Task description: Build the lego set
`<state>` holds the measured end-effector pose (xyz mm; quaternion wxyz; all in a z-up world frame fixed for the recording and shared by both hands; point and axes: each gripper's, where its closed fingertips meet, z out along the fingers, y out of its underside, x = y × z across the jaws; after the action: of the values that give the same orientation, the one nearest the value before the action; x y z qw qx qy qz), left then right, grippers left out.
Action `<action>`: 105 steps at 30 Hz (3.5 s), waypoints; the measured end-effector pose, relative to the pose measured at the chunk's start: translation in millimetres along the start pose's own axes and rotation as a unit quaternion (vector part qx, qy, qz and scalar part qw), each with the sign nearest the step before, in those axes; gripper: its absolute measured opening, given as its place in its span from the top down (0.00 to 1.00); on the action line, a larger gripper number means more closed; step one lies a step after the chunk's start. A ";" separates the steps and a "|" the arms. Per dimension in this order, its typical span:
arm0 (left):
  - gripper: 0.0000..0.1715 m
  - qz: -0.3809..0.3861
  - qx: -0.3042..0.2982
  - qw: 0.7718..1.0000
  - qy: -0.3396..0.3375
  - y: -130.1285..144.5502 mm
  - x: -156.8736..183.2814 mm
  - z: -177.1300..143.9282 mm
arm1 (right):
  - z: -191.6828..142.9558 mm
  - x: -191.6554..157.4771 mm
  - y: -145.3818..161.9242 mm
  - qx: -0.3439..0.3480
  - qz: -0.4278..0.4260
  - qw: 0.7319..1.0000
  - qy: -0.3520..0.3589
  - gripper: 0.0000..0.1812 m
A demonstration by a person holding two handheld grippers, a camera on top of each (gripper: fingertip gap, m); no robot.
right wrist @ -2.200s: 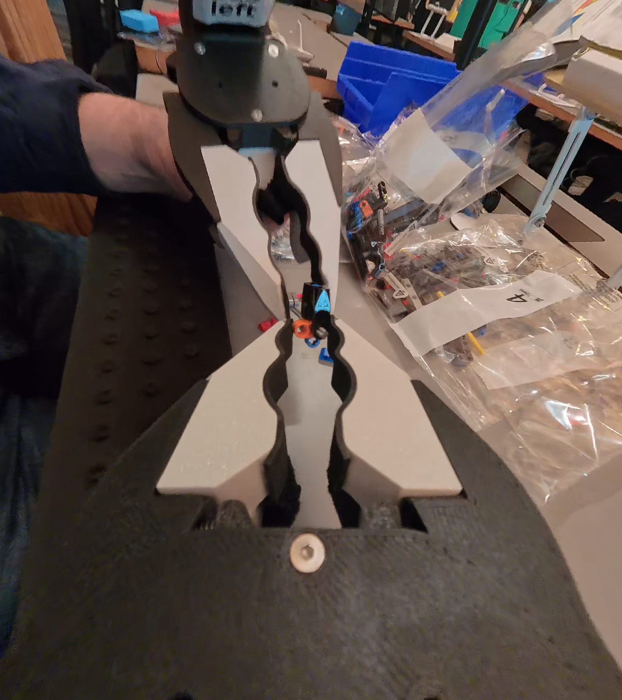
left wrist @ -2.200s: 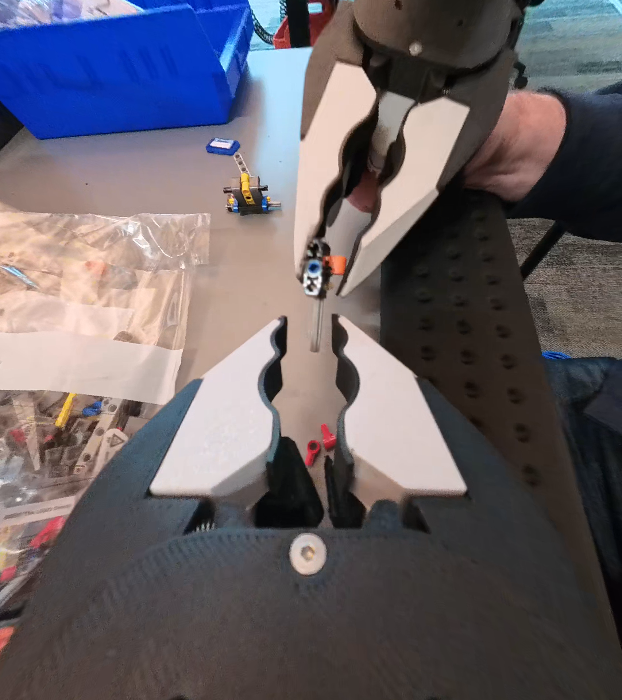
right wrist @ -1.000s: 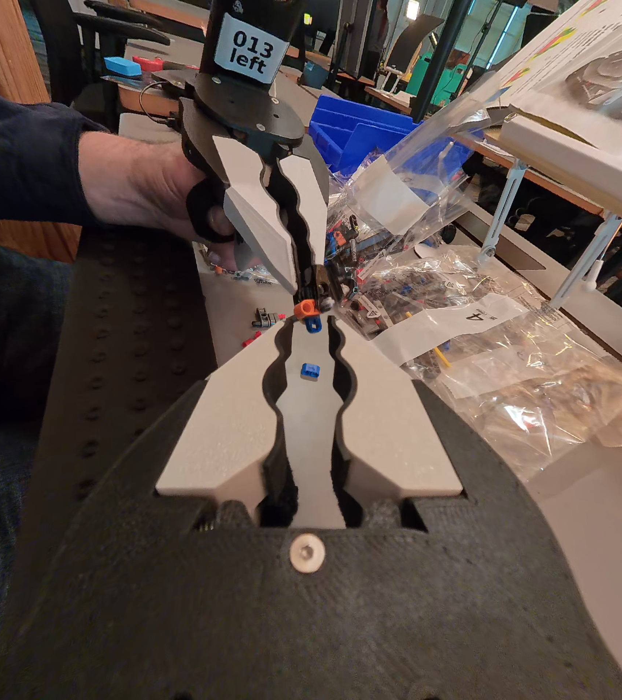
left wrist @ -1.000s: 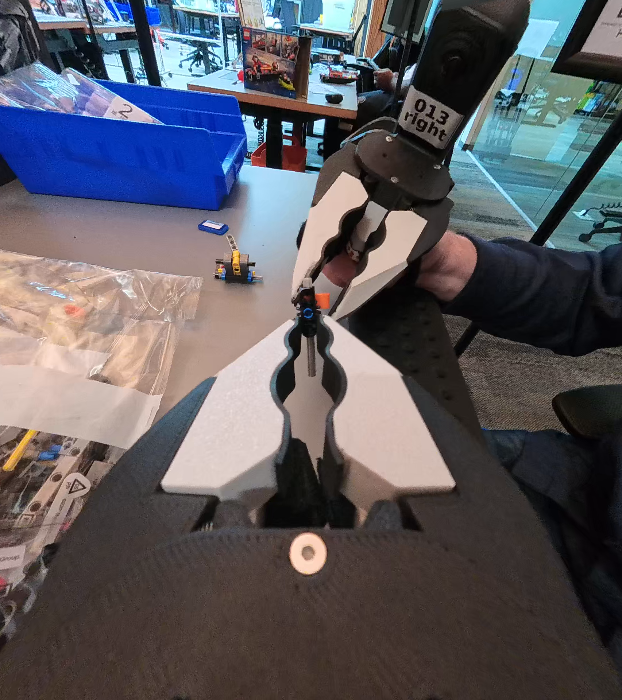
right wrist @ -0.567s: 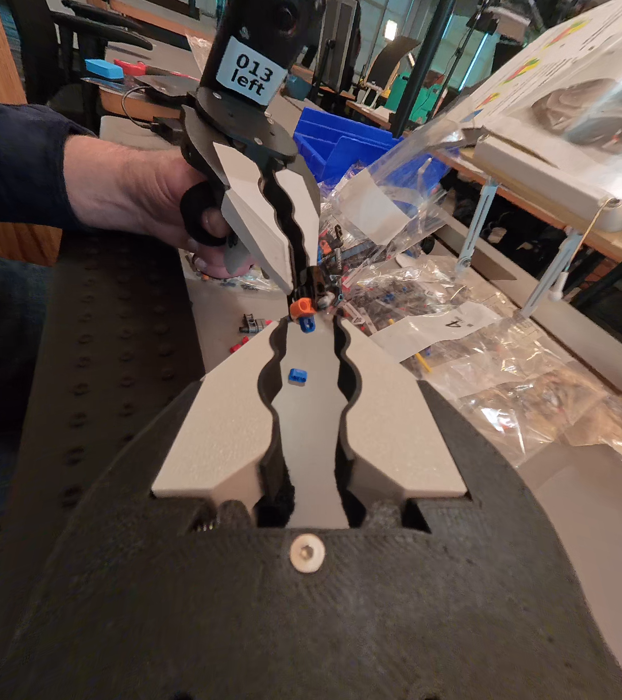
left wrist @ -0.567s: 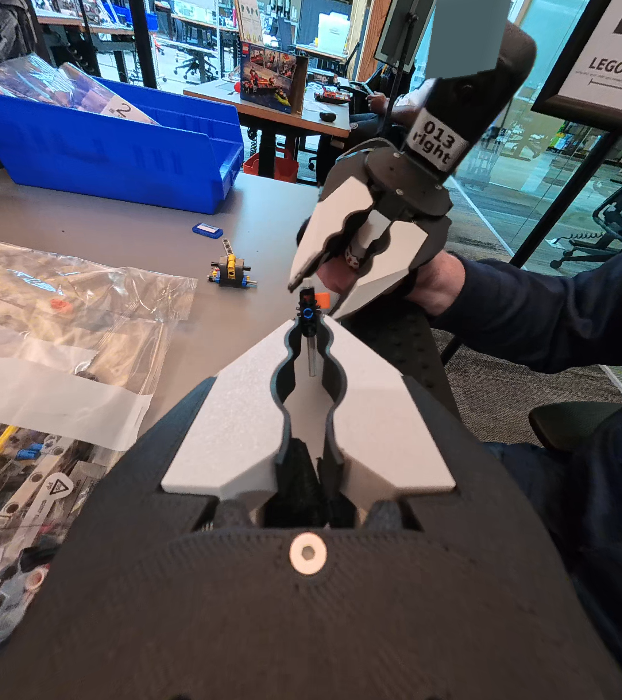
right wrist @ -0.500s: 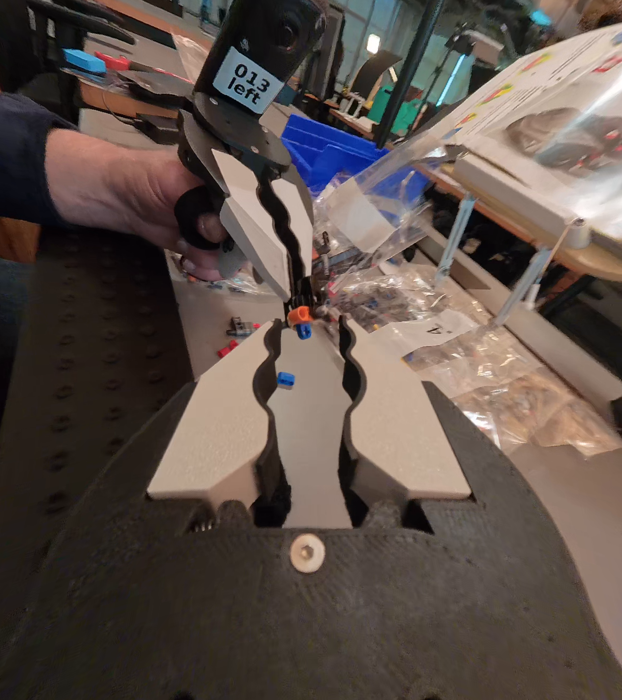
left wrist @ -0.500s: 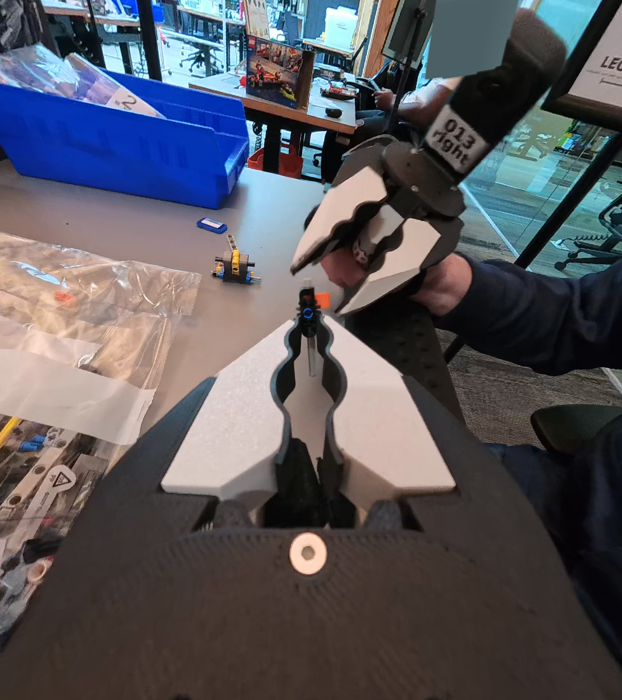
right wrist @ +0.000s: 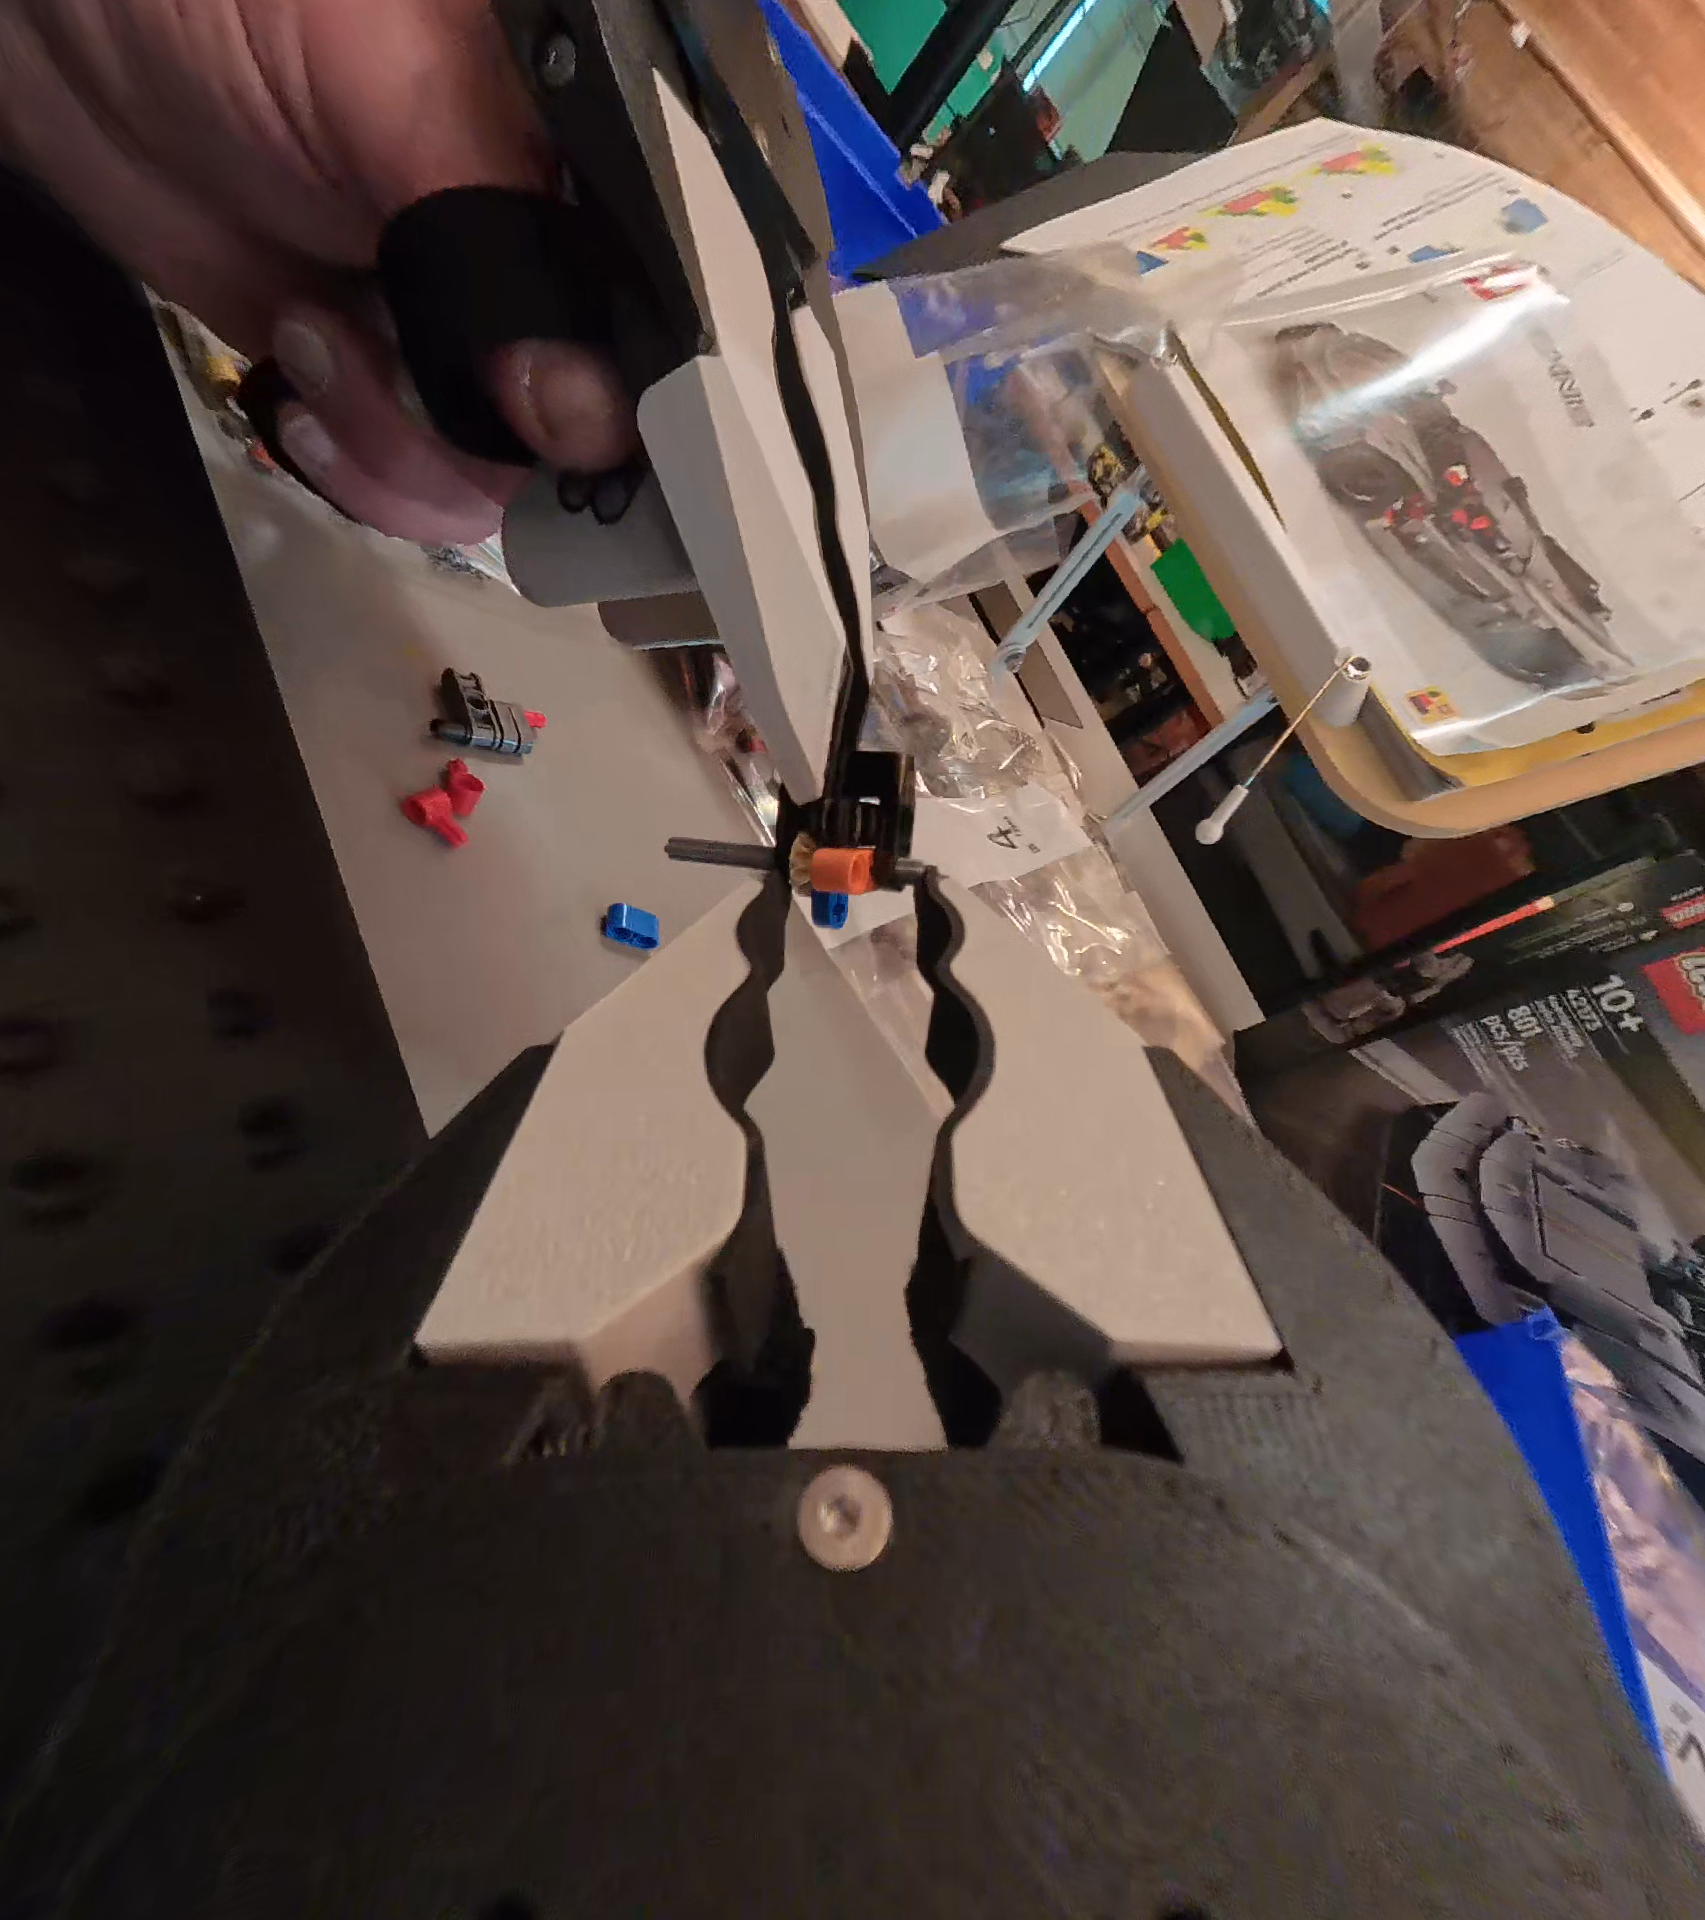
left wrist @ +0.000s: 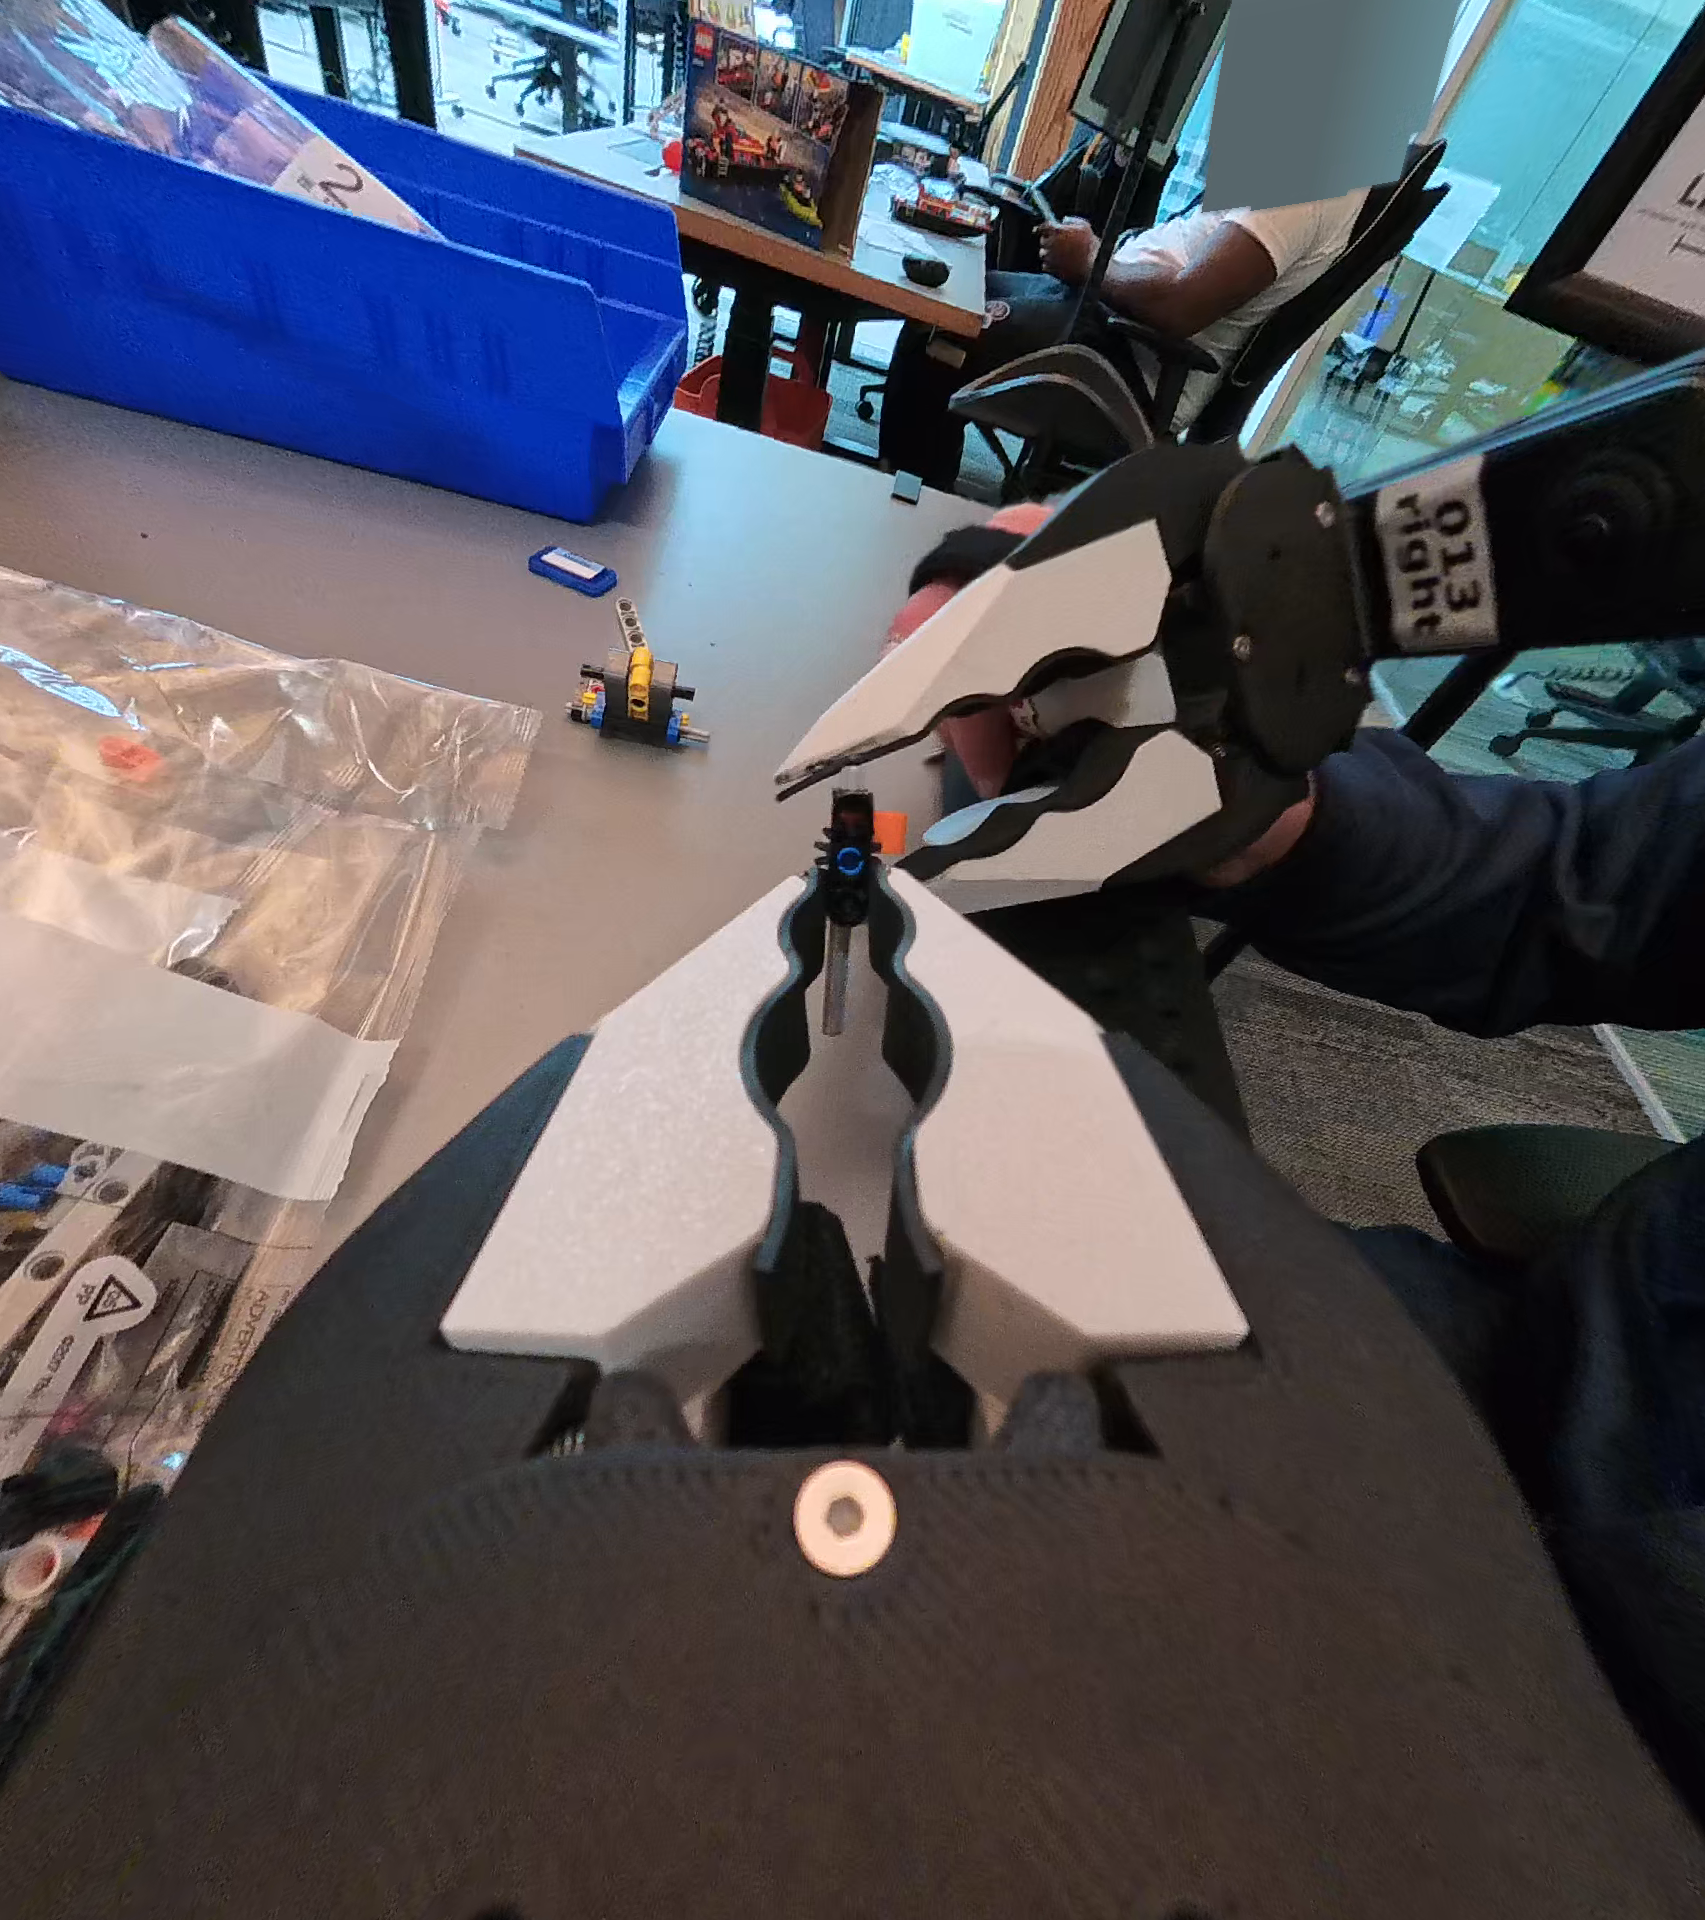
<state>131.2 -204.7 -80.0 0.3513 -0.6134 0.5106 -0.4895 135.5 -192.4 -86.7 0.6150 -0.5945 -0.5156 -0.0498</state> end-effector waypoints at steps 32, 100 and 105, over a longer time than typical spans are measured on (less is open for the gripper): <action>0.97 0.031 -0.072 0.995 -0.067 24.2 -13.9 10.9 | 14.3 -11.9 31.5 -0.135 -0.115 0.984 0.027 0.91; 0.90 0.020 0.080 0.996 -0.015 -24.4 -5.8 -10.3 | 27.7 11.8 -4.5 -0.026 0.144 0.989 0.015 1.00; 0.91 0.056 0.065 0.995 -0.050 -22.4 -6.6 -8.6 | 27.7 11.5 -0.3 -0.043 0.128 0.991 0.021 1.00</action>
<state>129.3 -192.5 -58.4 0.4426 -0.5833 0.4931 -0.4697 124.7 -164.5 -85.1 0.6005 -0.6805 -0.4199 -0.0055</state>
